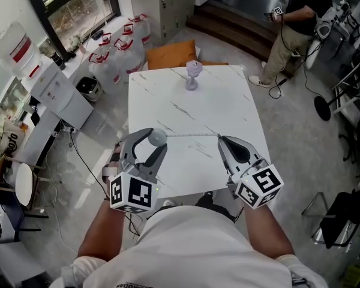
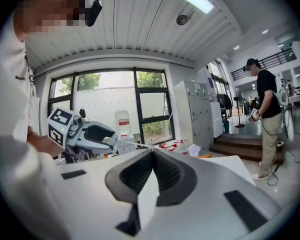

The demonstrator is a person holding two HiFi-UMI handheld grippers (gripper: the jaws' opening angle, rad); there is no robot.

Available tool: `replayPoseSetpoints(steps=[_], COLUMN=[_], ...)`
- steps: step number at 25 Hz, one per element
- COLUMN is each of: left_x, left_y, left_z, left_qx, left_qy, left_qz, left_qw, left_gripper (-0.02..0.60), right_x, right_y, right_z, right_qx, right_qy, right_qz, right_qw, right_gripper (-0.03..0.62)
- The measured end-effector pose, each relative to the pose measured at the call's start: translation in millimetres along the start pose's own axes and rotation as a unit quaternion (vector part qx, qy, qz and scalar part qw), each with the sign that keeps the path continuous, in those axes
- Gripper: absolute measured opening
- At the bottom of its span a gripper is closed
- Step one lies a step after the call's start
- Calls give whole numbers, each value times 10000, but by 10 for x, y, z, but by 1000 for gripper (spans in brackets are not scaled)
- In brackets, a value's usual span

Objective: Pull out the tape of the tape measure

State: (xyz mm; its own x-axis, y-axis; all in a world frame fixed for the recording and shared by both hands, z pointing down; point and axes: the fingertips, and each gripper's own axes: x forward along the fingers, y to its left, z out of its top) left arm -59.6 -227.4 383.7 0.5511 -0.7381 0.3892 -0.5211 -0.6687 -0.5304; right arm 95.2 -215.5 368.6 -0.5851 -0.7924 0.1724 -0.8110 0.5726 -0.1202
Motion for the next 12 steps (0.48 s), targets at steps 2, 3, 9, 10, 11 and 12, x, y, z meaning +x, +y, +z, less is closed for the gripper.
replayPoseSetpoints(steps=[2,3,9,10,11,12], left_x=[-5,-7,-42,-51,-58,-64], left_y=[3,0,95,119,135,139], left_z=[13,21,-55,-80,-101,-113], left_qx=[9,13,-61,-74,-88,-104], left_qy=[-6,-10,96,117,122,115], left_qz=[-9,-15,116,139,147,141], left_qw=[10000,10000,9999,9998,9998,9998], left_gripper=[222,221,221,221,221,222], right_x=[-6,-11,-118,-137,-149,-154], right_y=[-12,-21,-272,-318,-347,-359], right_z=[16,24,68,78,88,96], right_qx=[-17,-22,152,164,149,117], right_qy=[0,1,-74,-91,-103,-110], right_qz=[-17,-34,-362,-408,-438,-455], right_qw=[10000,10000,9992,9990,9989,9988], right_gripper=[8,7,6,7,7,8])
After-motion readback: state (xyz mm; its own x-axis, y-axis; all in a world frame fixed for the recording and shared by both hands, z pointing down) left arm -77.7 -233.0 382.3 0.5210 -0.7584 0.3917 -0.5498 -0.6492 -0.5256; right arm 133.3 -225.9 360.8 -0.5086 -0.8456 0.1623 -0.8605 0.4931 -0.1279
